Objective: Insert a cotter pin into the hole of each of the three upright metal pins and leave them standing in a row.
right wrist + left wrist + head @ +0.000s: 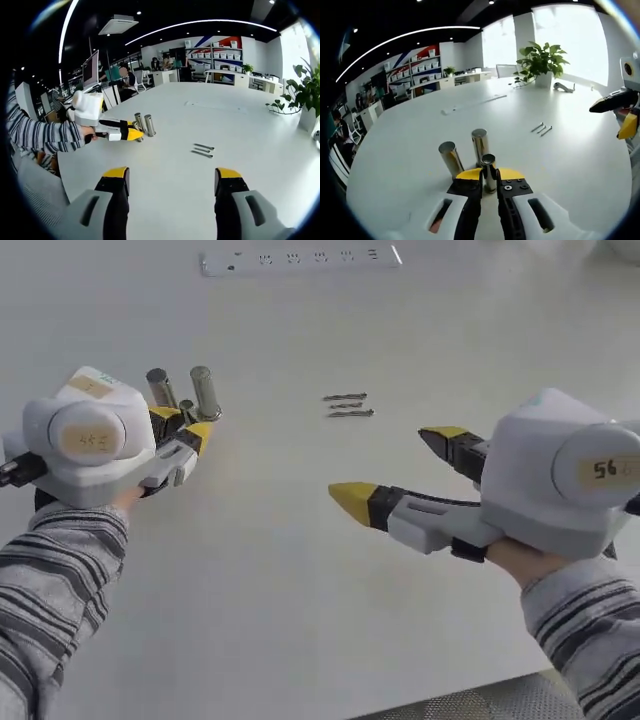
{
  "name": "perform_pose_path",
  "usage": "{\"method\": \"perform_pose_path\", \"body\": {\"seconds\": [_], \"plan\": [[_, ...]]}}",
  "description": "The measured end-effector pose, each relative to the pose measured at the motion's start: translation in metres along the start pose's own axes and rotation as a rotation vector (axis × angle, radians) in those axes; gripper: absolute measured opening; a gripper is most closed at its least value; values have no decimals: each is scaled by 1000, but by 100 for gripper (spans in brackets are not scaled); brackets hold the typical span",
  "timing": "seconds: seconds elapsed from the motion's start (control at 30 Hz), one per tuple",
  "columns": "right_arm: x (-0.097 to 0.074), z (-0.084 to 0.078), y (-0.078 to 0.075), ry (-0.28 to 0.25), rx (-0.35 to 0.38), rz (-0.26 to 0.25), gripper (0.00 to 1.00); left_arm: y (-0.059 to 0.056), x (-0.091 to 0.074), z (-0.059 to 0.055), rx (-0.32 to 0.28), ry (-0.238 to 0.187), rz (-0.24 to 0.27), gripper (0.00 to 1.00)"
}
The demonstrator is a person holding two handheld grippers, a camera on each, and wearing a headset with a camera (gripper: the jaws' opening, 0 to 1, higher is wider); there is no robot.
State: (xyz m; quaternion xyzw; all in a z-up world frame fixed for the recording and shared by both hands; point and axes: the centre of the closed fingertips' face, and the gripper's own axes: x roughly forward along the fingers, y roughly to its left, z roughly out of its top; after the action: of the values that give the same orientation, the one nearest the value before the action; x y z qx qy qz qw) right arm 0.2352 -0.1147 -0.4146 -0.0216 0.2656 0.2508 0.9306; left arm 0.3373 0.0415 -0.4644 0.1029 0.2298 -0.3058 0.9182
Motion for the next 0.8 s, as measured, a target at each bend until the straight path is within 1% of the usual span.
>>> {"method": "perform_pose_path", "body": {"seconds": [0.07,0.2,0.23,0.37,0.43,0.6,0.67,0.8], "plan": [[0,-1,-1,1,-3,0,66,0,0,0,-7,-1,3,6],[0,-1,-2,3,-3,-1,65,-2,0,0,1,-1,-7,6],[0,-1,-2,4,-2,-2,65,-3,0,0,-8,1,-12,6],[2,-1,-2,6,3,1,65,-5,-1,-1,-11,3,-19,5],[2,-1,-2,9,4,4,65,-8,-2,-1,-18,5,-30,5],[2,-1,-1,10,4,5,65,-18,-5,-1,-16,10,-53,5],[1,-2,-1,13,1,3,65,-24,-7,0,-3,8,-66,5],[-2,-2,-2,16,-5,-1,65,-39,-9,3,21,0,-108,5]]}}
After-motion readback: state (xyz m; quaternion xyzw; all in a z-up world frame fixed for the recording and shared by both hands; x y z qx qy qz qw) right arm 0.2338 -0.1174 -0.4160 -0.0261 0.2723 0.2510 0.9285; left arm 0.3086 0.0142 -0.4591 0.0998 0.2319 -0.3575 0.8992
